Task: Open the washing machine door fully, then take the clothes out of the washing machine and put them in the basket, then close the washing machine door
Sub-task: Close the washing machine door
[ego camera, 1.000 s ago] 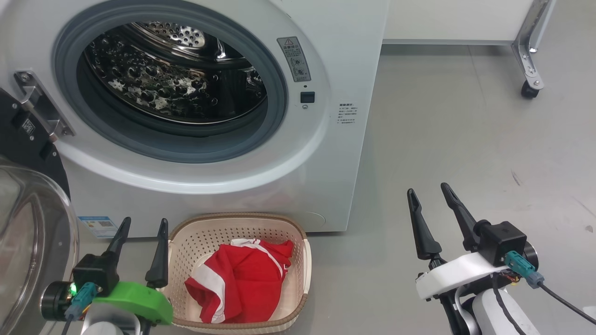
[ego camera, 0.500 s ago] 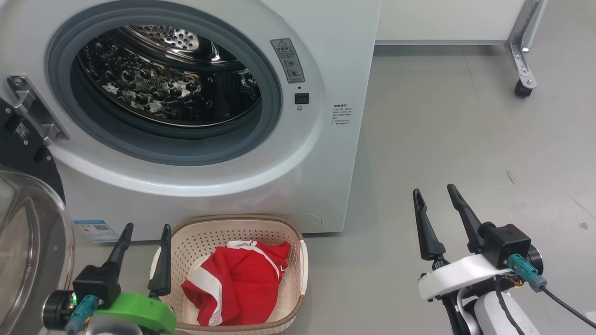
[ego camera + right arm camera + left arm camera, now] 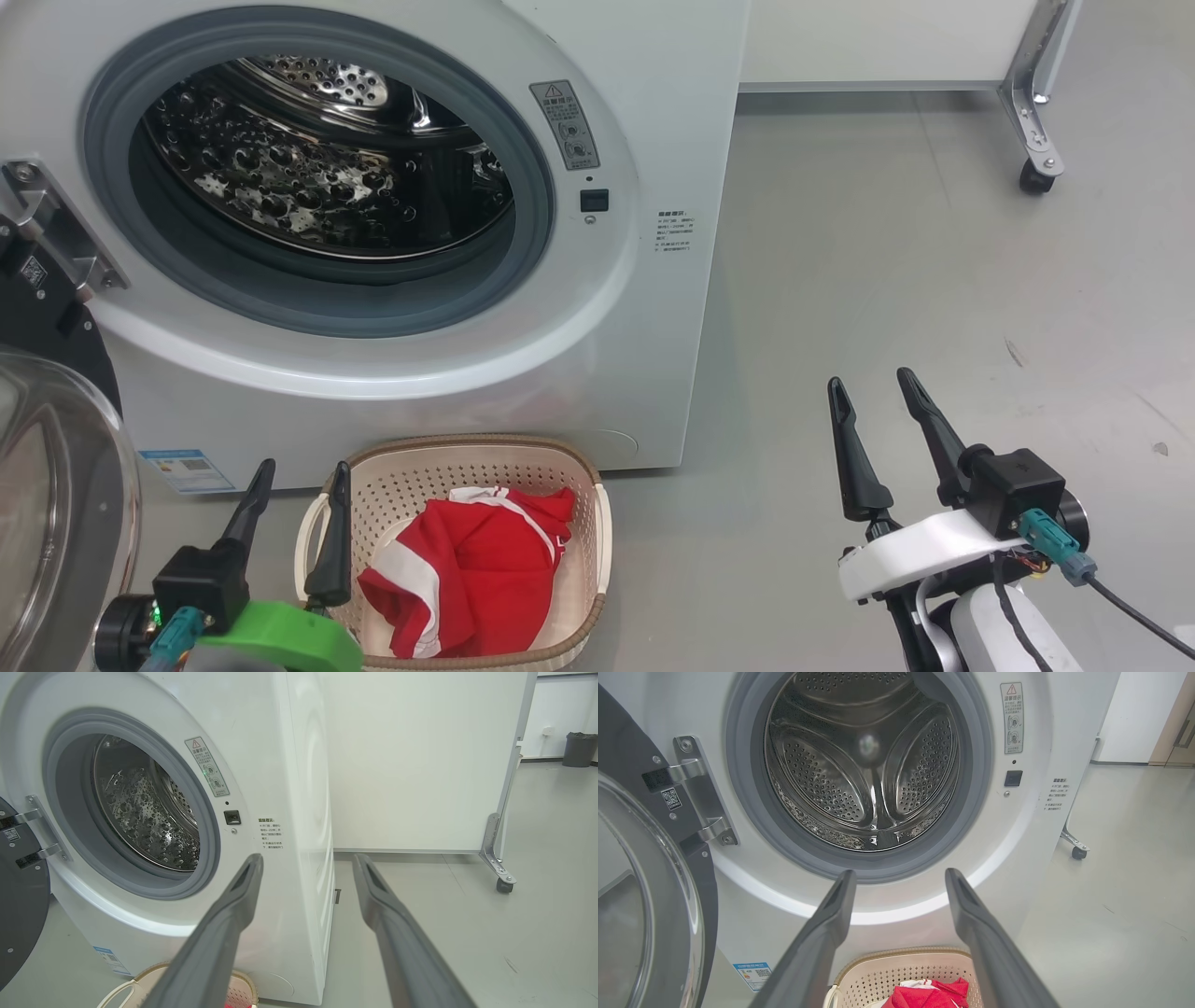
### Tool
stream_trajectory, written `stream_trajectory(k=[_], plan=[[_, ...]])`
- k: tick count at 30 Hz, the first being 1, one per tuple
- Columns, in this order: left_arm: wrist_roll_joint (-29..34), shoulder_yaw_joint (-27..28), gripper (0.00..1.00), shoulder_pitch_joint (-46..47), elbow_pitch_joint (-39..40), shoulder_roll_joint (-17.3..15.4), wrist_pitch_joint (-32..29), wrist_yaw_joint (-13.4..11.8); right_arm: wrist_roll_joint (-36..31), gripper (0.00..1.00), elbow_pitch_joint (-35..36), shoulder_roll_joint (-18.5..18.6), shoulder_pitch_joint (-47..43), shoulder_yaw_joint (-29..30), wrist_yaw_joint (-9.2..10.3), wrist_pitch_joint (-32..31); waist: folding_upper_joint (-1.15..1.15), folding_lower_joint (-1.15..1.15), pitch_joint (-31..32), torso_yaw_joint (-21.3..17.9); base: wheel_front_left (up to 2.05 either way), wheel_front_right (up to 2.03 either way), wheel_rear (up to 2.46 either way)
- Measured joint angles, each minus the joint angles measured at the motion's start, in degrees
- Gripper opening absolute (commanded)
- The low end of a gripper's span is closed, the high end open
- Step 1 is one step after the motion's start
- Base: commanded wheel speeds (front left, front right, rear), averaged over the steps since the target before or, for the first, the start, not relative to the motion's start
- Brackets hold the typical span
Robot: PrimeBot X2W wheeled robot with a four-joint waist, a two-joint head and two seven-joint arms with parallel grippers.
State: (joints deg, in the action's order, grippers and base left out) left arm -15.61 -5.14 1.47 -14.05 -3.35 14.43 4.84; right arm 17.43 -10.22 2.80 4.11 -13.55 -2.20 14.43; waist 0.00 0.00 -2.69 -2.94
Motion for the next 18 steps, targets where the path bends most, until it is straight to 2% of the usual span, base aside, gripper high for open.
stream_trajectory(k=[18], plan=[[-0.01, -0.54, 1.00, -1.18, 1.66, 0.13, 0.00, -0.34, 0.00, 1.00, 0.11, 0.00, -0.02, -0.12, 0.32, 0.00, 0.00, 0.00, 0.15, -0.22, 0.00, 0.00, 0.00]])
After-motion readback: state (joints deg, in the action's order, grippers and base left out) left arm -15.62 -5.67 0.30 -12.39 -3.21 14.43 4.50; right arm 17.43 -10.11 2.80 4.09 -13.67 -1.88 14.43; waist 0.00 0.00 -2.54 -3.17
